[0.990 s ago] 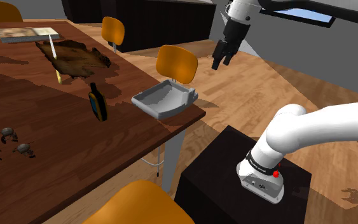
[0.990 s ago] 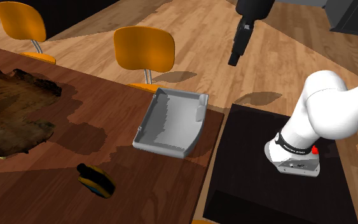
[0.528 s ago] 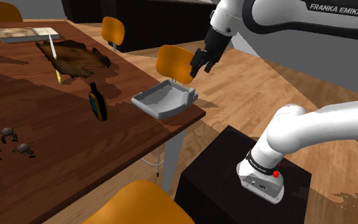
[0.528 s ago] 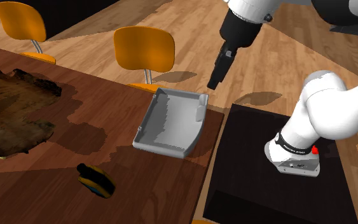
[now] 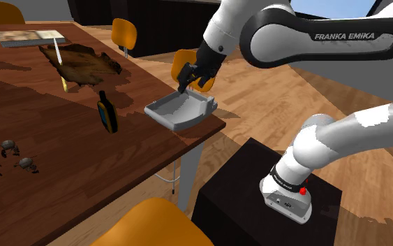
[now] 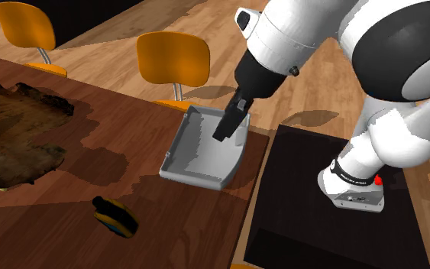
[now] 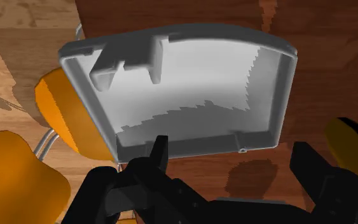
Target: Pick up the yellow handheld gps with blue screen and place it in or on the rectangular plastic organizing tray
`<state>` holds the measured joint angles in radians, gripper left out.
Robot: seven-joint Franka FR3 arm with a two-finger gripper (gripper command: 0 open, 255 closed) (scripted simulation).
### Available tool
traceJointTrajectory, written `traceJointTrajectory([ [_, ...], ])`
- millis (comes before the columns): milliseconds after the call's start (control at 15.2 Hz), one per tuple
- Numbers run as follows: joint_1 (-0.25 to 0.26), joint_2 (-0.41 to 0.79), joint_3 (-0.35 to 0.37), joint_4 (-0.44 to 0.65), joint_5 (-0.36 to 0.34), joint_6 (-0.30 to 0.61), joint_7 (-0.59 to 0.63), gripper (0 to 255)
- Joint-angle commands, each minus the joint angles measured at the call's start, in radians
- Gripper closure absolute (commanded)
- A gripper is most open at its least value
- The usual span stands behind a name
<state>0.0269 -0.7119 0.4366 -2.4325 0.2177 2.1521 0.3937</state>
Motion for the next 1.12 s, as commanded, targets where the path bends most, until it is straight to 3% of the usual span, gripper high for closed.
traceJointTrajectory([
  [0, -0.013, 0.039, 0.06, 0.009, -0.002, 0.079, 0.054, 0],
  [330, -0.091, 0.155, 0.225, 0.072, -0.057, 0.243, 0.199, 0],
  [594, -0.21, 0.252, 0.392, 0.15, -0.156, 0.351, 0.344, 0],
  [858, -0.405, 0.348, 0.621, 0.254, -0.316, 0.426, 0.526, 0],
  [1056, -0.637, 0.409, 0.871, 0.351, -0.467, 0.454, 0.678, 0],
])
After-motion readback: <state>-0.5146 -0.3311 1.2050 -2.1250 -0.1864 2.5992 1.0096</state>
